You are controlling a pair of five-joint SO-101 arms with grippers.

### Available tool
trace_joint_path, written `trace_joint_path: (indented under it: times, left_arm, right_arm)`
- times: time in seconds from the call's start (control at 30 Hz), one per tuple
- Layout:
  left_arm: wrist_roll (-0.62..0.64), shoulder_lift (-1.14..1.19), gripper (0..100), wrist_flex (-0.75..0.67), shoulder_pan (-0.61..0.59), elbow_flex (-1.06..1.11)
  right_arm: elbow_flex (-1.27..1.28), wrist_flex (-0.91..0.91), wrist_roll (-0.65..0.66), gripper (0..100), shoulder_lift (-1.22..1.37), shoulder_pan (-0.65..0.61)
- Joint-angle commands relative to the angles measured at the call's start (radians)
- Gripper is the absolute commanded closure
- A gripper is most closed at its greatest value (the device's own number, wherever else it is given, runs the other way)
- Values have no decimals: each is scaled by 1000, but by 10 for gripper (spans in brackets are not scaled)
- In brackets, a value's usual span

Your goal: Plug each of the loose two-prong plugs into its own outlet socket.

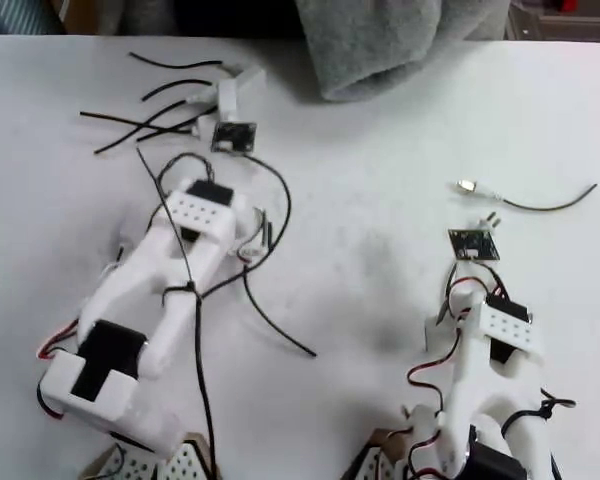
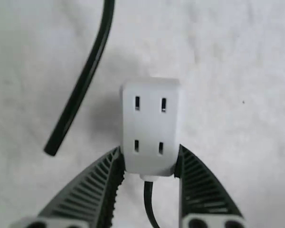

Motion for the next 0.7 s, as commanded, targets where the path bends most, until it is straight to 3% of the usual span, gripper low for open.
trace_joint_path:
  times: [0.0, 0.23, 0.53, 0.67]
  left_arm:
    - [21, -15, 892, -101, 13, 72]
    - [20, -7, 798, 58, 15, 0]
    - [12, -15, 638, 66, 4, -8]
    - [12, -25, 635, 66, -50, -9]
  right_arm:
    - [2, -5, 3, 980, -5, -2]
    - [11, -7, 2, 980, -7, -5]
    - [11, -5, 2, 980, -15, -7]
    - [-17, 19, 2, 980, -15, -4]
